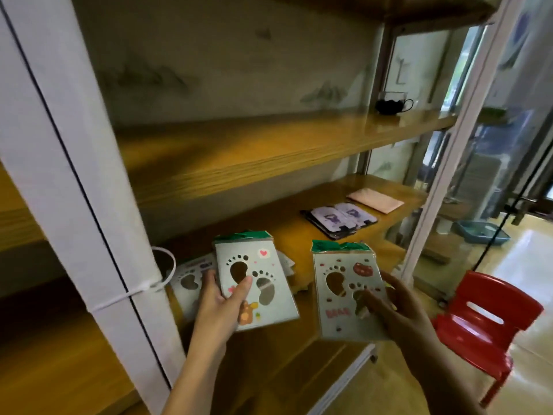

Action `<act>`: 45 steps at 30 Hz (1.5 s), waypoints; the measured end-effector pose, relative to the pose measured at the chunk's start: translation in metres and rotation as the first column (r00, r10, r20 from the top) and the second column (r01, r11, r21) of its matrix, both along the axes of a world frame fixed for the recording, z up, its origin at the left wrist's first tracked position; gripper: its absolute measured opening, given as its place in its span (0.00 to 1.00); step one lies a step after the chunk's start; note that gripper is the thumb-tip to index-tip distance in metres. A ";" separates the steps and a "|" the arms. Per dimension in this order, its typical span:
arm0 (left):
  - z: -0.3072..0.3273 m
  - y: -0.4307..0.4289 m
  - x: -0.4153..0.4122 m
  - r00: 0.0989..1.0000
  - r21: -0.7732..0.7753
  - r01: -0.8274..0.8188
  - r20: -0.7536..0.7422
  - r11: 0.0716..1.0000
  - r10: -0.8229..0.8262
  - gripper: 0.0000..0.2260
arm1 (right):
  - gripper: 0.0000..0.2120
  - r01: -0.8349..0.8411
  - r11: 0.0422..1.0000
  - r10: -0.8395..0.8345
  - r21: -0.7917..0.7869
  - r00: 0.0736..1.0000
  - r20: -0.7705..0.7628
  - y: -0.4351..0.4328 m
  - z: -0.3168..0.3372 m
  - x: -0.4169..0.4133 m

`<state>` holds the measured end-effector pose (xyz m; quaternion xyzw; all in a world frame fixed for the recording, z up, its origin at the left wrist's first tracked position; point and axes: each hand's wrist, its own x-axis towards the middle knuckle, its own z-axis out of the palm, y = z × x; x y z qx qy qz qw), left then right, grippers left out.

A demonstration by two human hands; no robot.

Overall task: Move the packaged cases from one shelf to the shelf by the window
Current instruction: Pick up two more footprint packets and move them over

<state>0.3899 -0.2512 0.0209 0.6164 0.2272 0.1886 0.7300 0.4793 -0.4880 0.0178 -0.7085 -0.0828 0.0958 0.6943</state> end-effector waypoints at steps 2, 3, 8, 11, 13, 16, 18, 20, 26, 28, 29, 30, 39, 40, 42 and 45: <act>-0.002 0.008 0.009 0.999 -0.007 -0.030 -0.028 1.000 0.030 0.30 | 0.21 -0.038 0.999 0.038 0.000 0.999 -0.020 0.015 -0.005 0.021; -0.003 0.012 0.013 0.998 -0.010 -0.048 -0.042 0.999 0.047 0.31 | 0.22 -0.057 0.998 0.057 -0.001 0.998 -0.031 0.023 -0.007 0.030; -0.003 0.020 0.031 0.976 0.070 -0.203 -0.072 0.977 0.207 0.23 | 0.14 -0.197 0.980 0.197 0.007 0.978 -0.075 0.063 -0.005 0.076; -0.005 0.026 0.036 0.944 0.077 -0.319 -0.067 0.945 0.324 0.18 | 0.16 -0.341 0.940 0.340 -0.012 0.939 -0.043 0.086 -0.005 0.102; -0.007 0.031 0.036 0.915 0.104 -0.387 -0.077 0.916 0.396 0.17 | 0.18 -0.399 0.914 0.399 -0.075 0.917 -0.012 0.102 -0.008 0.117; -0.009 0.039 0.037 0.863 0.146 -0.476 -0.111 0.867 0.493 0.18 | 0.23 -0.471 0.869 0.474 -0.150 0.880 -0.020 0.122 -0.013 0.138; -0.007 0.043 0.037 0.820 0.191 -0.532 -0.125 0.825 0.558 0.17 | 0.26 -0.509 0.846 0.506 -0.157 0.860 -0.059 0.130 -0.015 0.151; -0.006 0.048 0.036 0.788 0.236 -0.563 -0.135 0.792 0.600 0.16 | 0.28 -0.528 0.837 0.521 -0.142 0.849 -0.087 0.135 -0.017 0.162; -0.014 0.053 0.036 0.737 0.320 -0.517 -0.306 0.794 0.603 0.13 | 0.29 -0.640 0.753 0.624 -0.157 0.769 -0.140 0.151 -0.019 0.170; -0.018 0.052 0.038 0.711 0.361 -0.497 -0.352 0.789 0.609 0.13 | 0.30 -0.662 0.729 0.643 -0.175 0.750 -0.156 0.154 -0.023 0.170; -0.019 0.050 0.039 0.690 0.381 -0.499 -0.368 0.778 0.623 0.15 | 0.30 -0.672 0.717 0.652 -0.188 0.741 -0.160 0.155 -0.023 0.170; -0.019 0.048 0.041 0.663 0.415 -0.497 -0.384 0.762 0.642 0.17 | 0.29 -0.682 0.703 0.663 -0.201 0.731 -0.162 0.156 -0.023 0.169; -0.007 0.000 0.048 0.527 0.825 -0.290 -0.286 0.486 0.800 0.21 | 0.35 -0.640 0.390 0.859 -0.662 0.511 0.011 0.141 -0.010 0.163; -0.008 -0.007 0.046 0.548 0.831 -0.268 -0.284 0.487 0.787 0.20 | 0.35 -0.562 0.365 0.877 -0.742 0.476 0.070 0.136 -0.005 0.163; -0.008 -0.020 0.041 0.574 0.834 -0.254 -0.277 0.489 0.771 0.19 | 0.33 -0.488 0.348 0.905 -0.801 0.399 0.150 0.128 0.005 0.161; -0.007 -0.038 0.030 0.572 0.858 -0.214 -0.278 0.468 0.772 0.19 | 0.27 -0.505 0.271 0.954 -0.820 0.255 0.158 0.121 0.020 0.153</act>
